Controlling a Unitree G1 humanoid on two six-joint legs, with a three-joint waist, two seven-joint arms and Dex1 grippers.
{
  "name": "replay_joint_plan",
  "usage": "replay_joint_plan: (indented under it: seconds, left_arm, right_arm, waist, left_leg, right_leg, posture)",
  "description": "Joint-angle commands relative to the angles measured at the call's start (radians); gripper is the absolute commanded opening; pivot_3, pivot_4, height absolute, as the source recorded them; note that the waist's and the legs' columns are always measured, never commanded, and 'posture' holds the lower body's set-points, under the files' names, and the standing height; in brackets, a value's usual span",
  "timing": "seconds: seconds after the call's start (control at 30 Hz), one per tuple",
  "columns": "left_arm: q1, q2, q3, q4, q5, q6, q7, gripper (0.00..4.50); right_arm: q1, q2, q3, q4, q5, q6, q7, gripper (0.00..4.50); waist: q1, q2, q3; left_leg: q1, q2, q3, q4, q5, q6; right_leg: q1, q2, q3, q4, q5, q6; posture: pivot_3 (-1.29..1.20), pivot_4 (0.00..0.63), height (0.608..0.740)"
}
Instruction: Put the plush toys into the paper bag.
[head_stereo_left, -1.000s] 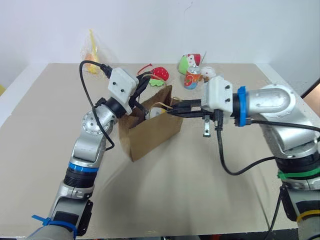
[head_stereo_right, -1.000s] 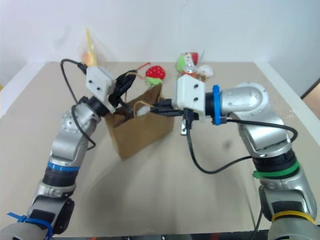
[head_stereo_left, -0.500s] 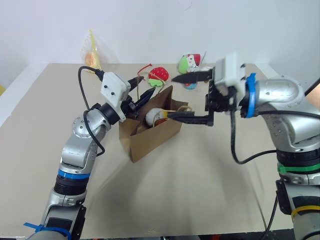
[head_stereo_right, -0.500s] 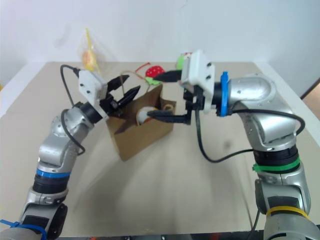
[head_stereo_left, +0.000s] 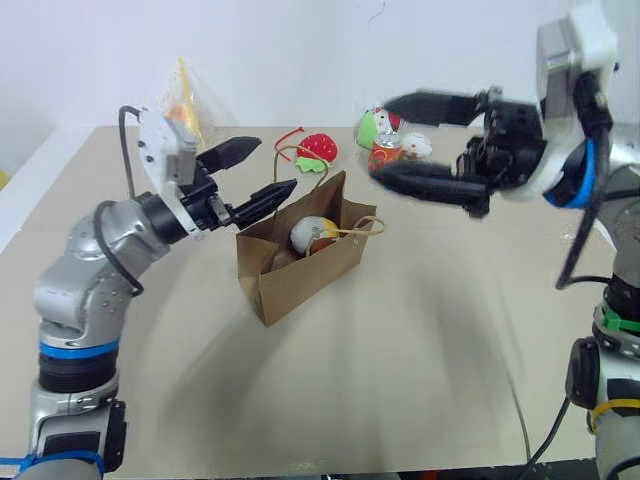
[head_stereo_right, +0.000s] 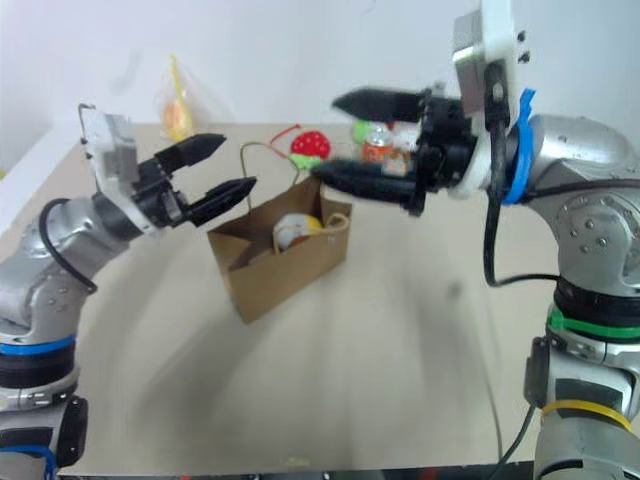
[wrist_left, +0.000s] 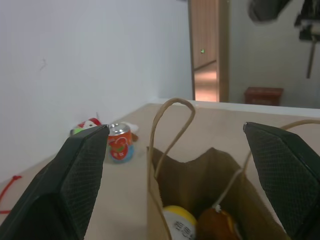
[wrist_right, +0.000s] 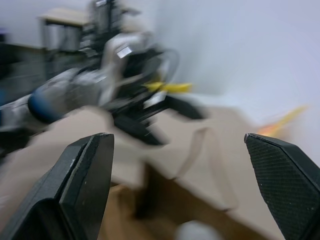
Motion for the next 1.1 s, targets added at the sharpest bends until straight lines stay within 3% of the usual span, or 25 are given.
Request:
replay_joint_plan:
  seconds: [0.03, 0.13, 0.27, 0.47, 0.63, 0.83, 1.1]
  left_arm:
    - [0.050, 0.072, 0.062, -0.078, -0.050, 0.032, -0.029, 4.50]
    - [0.103, 0.112, 0.090, -0.101, -0.048, 0.021, -0.033, 4.50]
    - [0.208, 0.147, 0.117, -0.177, -0.041, 0.002, -0.040, 4.50]
    - [0.352, 0.171, 0.189, -0.240, -0.035, -0.015, -0.029, 4.50]
    - [0.398, 0.163, 0.195, -0.246, -0.007, -0.060, -0.017, 4.50]
    - [0.444, 0.159, 0.215, -0.264, -0.008, -0.077, -0.001, 4.50]
    - [0.476, 0.159, 0.195, -0.264, 0.012, -0.108, -0.003, 4.50]
  right_arm:
    - [0.048, -0.014, 0.025, -0.087, 0.074, 0.048, 0.016, 3.67]
    - [0.098, 0.000, 0.079, -0.132, 0.131, 0.097, 0.025, 2.13]
    - [0.167, 0.010, 0.215, -0.188, 0.042, 0.039, 0.054, 0.06]
    - [0.200, 0.094, 0.391, -0.158, -0.122, -0.067, 0.036, 0.06]
    - [0.159, 0.226, 0.498, -0.047, -0.318, -0.203, -0.040, 0.06]
    - [0.117, 0.325, 0.521, 0.073, -0.454, -0.317, -0.076, 0.06]
    - [0.094, 0.405, 0.521, 0.161, -0.522, -0.372, -0.088, 0.06]
  waist:
    - [-0.002, 0.000, 0.000]
    - [-0.002, 0.000, 0.000]
    - [-0.003, 0.000, 0.000]
    - [-0.003, 0.000, 0.000]
    - [-0.003, -0.001, 0.000]
    - [-0.002, -0.001, 0.000]
    - [0.000, -0.001, 0.000]
  left_leg:
    - [0.000, 0.000, 0.000, 0.000, 0.000, 0.000]
    - [0.001, 0.001, 0.000, 0.000, 0.000, 0.000]
    - [0.001, 0.001, -0.001, 0.000, 0.000, 0.000]
    - [0.001, 0.001, 0.000, 0.000, 0.000, 0.000]
    - [0.001, 0.002, 0.000, 0.000, 0.001, -0.001]
    - [0.000, 0.002, 0.000, 0.000, 0.001, -0.001]
    - [0.000, 0.003, 0.000, 0.000, 0.000, -0.002]
  right_leg:
    - [0.000, 0.000, 0.000, 0.000, 0.000, 0.000]
    - [0.000, 0.000, 0.000, 0.000, 0.000, -0.001]
    - [0.000, 0.000, -0.001, 0.000, 0.000, -0.001]
    - [0.000, 0.000, -0.001, 0.000, 0.000, -0.001]
    - [-0.001, 0.000, -0.002, 0.000, 0.000, -0.002]
    - [-0.001, 0.000, -0.001, 0.000, 0.000, -0.003]
    - [-0.002, 0.001, -0.002, 0.000, -0.001, -0.003]
  posture:
    - [0.00, 0.150, 0.740]
    - [0.00, 0.150, 0.740]
    - [0.00, 0.150, 0.740]
    - [0.00, 0.150, 0.740]
    - [0.00, 0.150, 0.740]
    - [0.00, 0.150, 0.740]
    - [0.00, 0.150, 0.740]
